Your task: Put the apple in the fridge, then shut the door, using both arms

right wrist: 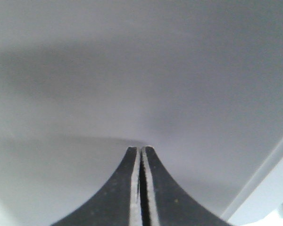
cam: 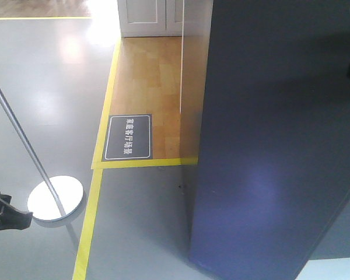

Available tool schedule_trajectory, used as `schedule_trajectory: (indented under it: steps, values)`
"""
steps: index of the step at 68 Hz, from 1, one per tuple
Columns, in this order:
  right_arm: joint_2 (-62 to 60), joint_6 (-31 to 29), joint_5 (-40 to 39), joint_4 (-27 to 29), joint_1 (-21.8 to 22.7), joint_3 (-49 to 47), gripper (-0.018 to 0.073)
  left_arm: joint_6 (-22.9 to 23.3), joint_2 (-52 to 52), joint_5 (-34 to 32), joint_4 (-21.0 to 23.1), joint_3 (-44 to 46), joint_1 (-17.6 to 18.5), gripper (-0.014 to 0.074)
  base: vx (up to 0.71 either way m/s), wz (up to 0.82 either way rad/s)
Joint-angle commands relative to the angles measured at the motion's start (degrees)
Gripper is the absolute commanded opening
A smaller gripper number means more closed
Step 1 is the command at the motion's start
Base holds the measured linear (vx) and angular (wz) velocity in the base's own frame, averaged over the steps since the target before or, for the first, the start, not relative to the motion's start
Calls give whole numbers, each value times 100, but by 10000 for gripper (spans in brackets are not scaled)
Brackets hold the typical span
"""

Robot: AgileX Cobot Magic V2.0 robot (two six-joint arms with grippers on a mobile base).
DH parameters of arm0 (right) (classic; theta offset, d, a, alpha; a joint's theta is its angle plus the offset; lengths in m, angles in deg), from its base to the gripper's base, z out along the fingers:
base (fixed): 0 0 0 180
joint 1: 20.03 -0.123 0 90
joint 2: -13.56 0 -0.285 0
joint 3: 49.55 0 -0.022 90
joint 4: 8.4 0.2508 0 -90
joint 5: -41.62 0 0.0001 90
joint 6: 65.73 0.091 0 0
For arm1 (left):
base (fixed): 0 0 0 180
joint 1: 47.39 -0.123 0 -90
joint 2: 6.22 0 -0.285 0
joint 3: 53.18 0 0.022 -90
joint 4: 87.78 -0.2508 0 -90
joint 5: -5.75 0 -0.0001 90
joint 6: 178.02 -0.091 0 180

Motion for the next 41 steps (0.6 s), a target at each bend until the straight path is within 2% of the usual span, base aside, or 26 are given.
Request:
schedule_trajectory:
  steps: [1, 15, 29, 41]
  values:
    - [224, -9, -573, -107, 44, -571, -3, 62, 102, -250, -41, 143, -8, -6, 0, 0]
    - [1102, 2, -699, -86, 44, -1391, -3, 62, 102, -250, -41, 143, -8, -6, 0, 0]
    - [1872, 76, -1397, 48, 44, -2012, -3, 62, 102, -250, -41, 143, -8, -6, 0, 0]
    - [2517, 87, -1371, 48, 44, -2770, -3, 62, 96, -251, -41, 143, -8, -6, 0, 0]
